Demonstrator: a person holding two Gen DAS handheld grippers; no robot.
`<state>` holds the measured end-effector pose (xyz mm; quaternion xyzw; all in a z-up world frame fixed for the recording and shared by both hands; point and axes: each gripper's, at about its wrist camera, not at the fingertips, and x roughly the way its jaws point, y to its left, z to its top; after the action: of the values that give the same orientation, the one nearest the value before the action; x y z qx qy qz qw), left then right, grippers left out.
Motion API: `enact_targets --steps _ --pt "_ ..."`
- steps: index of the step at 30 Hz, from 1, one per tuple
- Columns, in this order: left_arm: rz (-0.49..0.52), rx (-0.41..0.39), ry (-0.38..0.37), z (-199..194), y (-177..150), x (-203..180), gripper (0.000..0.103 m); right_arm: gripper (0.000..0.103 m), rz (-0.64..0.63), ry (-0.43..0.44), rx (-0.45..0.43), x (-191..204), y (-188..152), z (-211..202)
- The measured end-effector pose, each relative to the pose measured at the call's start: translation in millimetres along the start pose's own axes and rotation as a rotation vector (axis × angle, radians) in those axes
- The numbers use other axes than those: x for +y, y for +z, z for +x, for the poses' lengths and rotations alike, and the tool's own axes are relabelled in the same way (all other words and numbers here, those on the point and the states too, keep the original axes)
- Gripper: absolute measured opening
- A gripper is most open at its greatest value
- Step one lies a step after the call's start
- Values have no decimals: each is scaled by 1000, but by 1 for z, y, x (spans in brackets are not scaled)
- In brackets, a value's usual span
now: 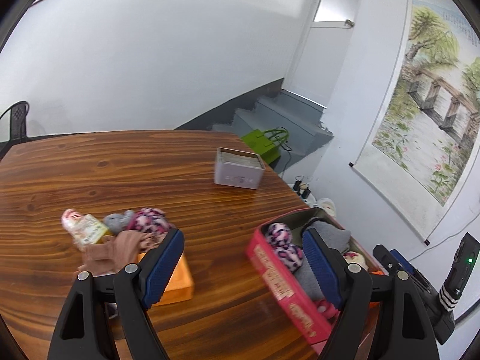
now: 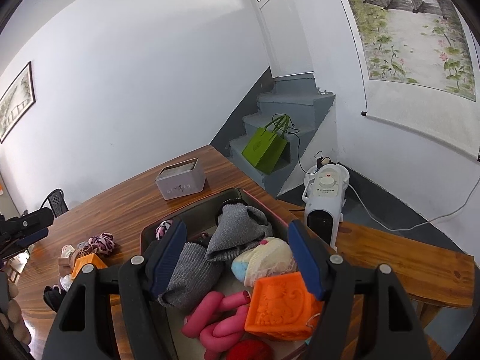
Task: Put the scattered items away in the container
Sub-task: 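Move both grippers back over the table toward the remaining items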
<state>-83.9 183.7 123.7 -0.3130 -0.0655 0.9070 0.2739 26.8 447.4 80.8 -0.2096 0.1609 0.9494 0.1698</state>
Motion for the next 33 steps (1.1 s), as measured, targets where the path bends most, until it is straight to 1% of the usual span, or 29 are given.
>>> enact_targets --steps 3,7,9,13,16,19,25,29,33 --pt "-13 -7 34 -16 -5 22 83 74 8 -2 8 4 -4 0" --pt "-21 0 97 -36 -19 58 83 74 3 -7 4 16 -11 -5" --pt "-34 10 126 -41 -26 75 83 74 -8 -11 0 23 -15 -8" --pt "-97 25 175 -51 -38 113 83 74 -22 7 10 43 -26 -11" --pt "-106 37 203 -53 -43 129 83 74 -44 26 22 59 -33 -12" --pt "-95 57 226 -50 -47 138 83 74 -69 44 33 74 -40 -14" --pt "-49 122 240 -40 -62 147 83 74 -134 84 52 102 -46 -15" --pt "-24 166 237 -31 -73 149 83 74 -143 131 75 117 -43 -12" --pt "-14 191 231 -24 -79 150 83 74 -177 156 88 136 -46 -7"
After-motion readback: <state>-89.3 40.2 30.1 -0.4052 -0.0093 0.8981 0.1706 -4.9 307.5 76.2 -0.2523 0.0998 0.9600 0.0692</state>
